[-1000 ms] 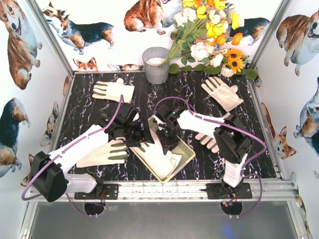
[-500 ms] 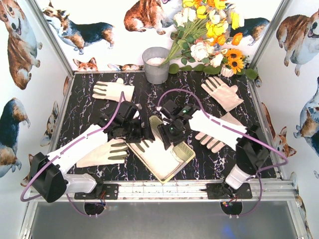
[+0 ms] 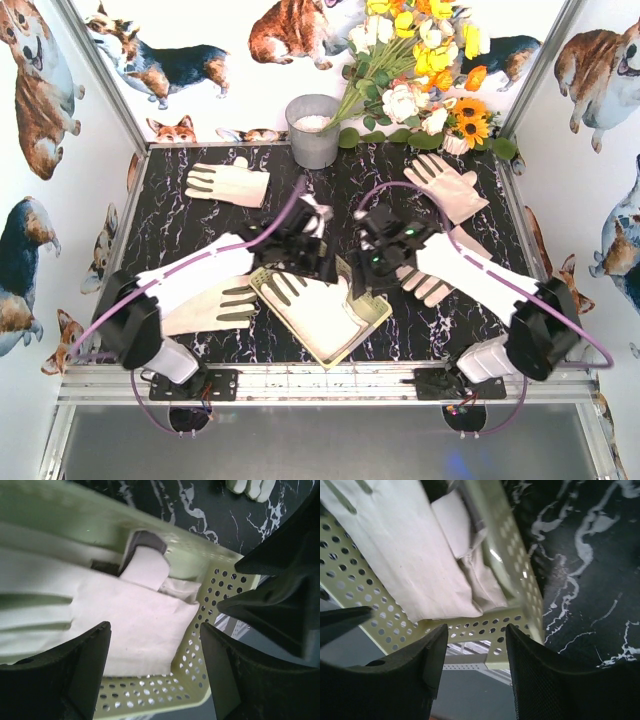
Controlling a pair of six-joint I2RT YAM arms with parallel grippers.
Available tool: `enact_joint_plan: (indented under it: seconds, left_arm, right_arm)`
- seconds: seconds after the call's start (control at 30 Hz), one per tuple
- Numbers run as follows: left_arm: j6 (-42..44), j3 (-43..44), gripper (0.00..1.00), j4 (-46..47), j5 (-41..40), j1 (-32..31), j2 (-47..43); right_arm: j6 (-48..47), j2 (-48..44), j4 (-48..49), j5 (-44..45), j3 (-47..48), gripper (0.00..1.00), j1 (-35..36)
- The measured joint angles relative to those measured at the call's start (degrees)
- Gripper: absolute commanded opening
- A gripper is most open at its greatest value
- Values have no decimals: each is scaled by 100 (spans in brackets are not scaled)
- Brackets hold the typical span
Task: Put the gloves into the storage basket
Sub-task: Place the glove in the bin, then adjust the glove in the bin.
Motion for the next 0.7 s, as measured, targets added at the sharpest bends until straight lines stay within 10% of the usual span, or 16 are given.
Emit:
enact_joint_plan:
  seconds: [0.43,0.7]
  left_arm:
    - [997,654,69,570,-356,-787,1432]
    - [1080,1069,49,326,-1314,-1154,1801]
  right_arm:
    - [323,-522,138,-201,-127,49,-1016]
    - [514,-704,264,-229,-481,48,-1213]
